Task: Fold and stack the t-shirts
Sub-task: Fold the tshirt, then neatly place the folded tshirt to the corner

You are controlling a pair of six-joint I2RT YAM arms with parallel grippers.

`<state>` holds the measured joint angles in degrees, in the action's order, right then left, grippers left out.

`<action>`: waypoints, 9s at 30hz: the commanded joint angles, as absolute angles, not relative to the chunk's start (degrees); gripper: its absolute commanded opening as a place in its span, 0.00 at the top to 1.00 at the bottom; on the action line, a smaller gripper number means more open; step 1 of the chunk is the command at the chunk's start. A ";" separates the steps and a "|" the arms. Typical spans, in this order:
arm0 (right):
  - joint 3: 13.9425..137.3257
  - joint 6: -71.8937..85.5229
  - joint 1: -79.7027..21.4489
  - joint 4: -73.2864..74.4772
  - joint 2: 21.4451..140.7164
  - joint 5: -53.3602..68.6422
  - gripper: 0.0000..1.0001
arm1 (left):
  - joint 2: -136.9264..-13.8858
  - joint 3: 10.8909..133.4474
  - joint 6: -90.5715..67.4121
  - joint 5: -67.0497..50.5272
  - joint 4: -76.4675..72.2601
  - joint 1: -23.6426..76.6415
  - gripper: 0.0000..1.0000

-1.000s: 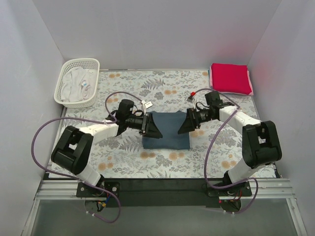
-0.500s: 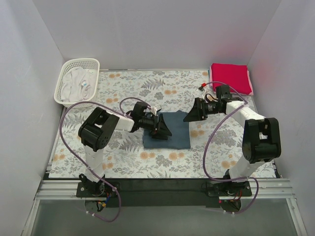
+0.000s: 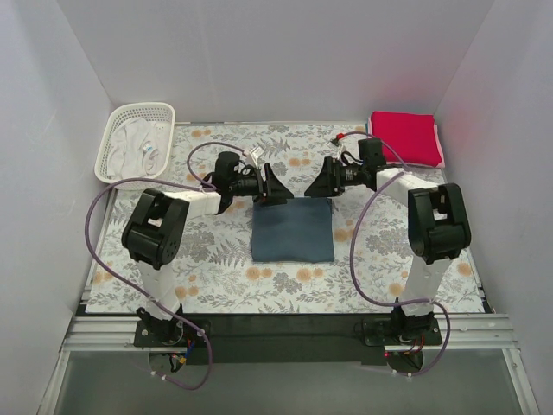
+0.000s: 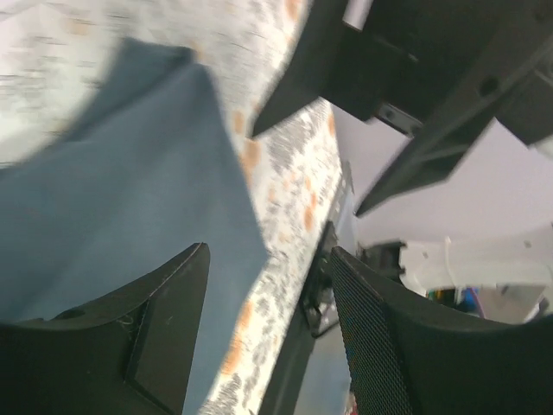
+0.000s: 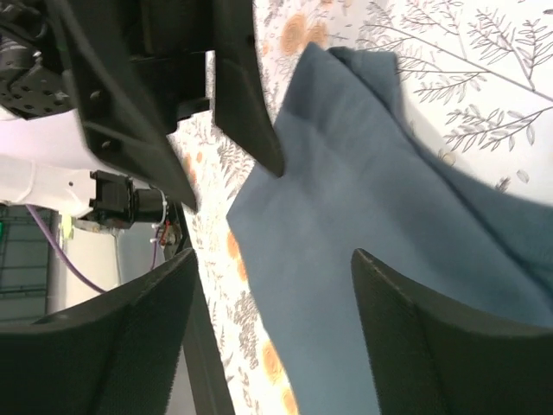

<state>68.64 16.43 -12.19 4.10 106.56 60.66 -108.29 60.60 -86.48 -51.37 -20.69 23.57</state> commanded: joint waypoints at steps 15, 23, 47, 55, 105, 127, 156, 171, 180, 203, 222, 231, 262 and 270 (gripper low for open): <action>70.66 18.99 -10.72 -3.79 119.63 52.56 0.85 | -117.43 58.80 -88.94 -45.87 -23.81 13.80 0.45; 69.18 16.44 -10.55 1.57 101.29 52.30 0.48 | -100.15 59.14 -70.49 -49.76 -12.73 15.80 0.47; 44.30 26.27 5.18 9.58 74.36 29.27 0.13 | -102.03 60.64 -11.61 -1.14 0.35 62.57 0.56; 39.91 31.90 5.89 8.09 74.62 27.07 0.18 | -108.28 62.40 -12.04 -0.70 -3.60 65.39 0.58; 34.10 61.25 -12.39 -37.51 102.55 28.57 0.34 | -100.90 71.81 -30.14 -18.45 3.08 53.97 1.00; 48.41 49.69 -15.65 -37.19 112.15 24.26 0.99 | -99.23 72.07 -33.66 -21.27 5.88 51.60 0.83; 115.46 -15.20 -4.66 8.87 126.73 13.01 0.99 | -81.65 60.38 -39.02 -21.79 22.50 38.41 0.11; 121.64 -19.42 -4.31 9.93 122.96 10.02 0.99 | -79.63 57.31 -39.64 -22.41 20.13 38.41 0.11; 121.90 -20.65 -4.31 10.11 119.36 11.07 0.99 | -78.58 56.86 -39.38 -22.59 19.69 38.41 0.10; 124.36 -20.74 -3.17 10.63 115.23 11.69 0.99 | -78.22 56.51 -37.44 -24.26 19.95 38.41 0.10; 124.63 -24.34 1.31 10.63 117.24 13.97 0.99 | -78.75 57.57 -37.09 -24.43 20.92 38.41 0.10; 127.09 -27.51 4.48 9.93 120.76 16.35 0.99 | -80.06 59.15 -37.88 -25.83 22.15 38.41 0.10; 126.57 -42.45 9.31 2.47 129.11 20.91 0.99 | -82.09 61.00 -39.29 -27.51 24.43 38.41 0.09; 123.66 -46.31 10.54 -1.57 130.60 22.32 0.99 | -83.14 61.43 -39.02 -27.33 24.52 38.41 0.09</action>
